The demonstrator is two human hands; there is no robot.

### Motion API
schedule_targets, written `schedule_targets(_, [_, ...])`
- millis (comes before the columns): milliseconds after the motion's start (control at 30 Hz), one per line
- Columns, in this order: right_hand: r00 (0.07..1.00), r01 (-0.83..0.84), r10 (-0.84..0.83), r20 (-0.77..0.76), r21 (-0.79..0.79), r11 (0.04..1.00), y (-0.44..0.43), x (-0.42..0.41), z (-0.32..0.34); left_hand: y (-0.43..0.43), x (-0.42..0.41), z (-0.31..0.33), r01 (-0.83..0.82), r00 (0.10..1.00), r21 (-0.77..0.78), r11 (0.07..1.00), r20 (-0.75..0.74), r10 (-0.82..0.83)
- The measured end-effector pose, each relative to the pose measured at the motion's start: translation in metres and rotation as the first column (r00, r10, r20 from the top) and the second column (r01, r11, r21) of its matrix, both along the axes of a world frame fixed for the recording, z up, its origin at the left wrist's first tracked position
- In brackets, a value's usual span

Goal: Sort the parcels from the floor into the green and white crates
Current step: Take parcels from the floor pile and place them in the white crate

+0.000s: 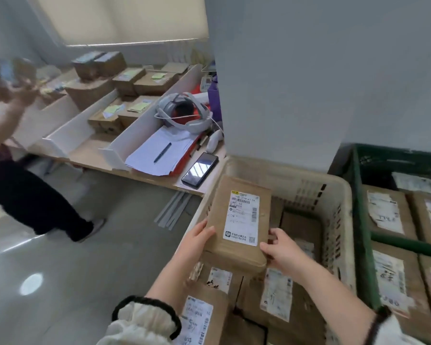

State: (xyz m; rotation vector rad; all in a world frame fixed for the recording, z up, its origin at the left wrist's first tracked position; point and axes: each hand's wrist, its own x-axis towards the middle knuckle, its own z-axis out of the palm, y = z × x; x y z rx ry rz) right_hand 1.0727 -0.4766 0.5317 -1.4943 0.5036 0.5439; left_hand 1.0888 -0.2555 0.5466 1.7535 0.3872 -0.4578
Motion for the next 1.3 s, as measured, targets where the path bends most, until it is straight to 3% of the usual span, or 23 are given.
schedule_targets(133, [0.986,-0.112,0.102,-0.133,-0.068,0.991,0.021,0.024,-0.052,0.013,0.009,-0.038,0.126,0.992,0.254,0.959,-0.010,-0.128])
schedule_targets(367, [0.955,-0.200,0.160,-0.249,-0.146,0.969,0.040,0.031,-0.096,0.009,0.018,-0.085,0.242,0.967,0.656,0.715,-0.104,-0.232])
schedule_targets(600, [0.944,-0.291,0.235,-0.232,-0.244,0.925,0.058,0.022,-0.098,0.015,0.004,-0.095,0.217,0.965,0.716,0.663,-0.053,-0.258])
schedule_targets(733, [0.937,-0.316,0.250,-0.245,-0.284,0.905,0.061,0.022,-0.092,0.016,-0.001,-0.091,0.205,0.967,0.687,0.697,-0.031,-0.253])
schedule_targets(1300, [0.941,-0.286,0.224,-0.252,-0.245,0.926,0.063,0.018,-0.091,0.014,-0.008,-0.103,0.245,0.963,0.677,0.694,-0.089,-0.254])
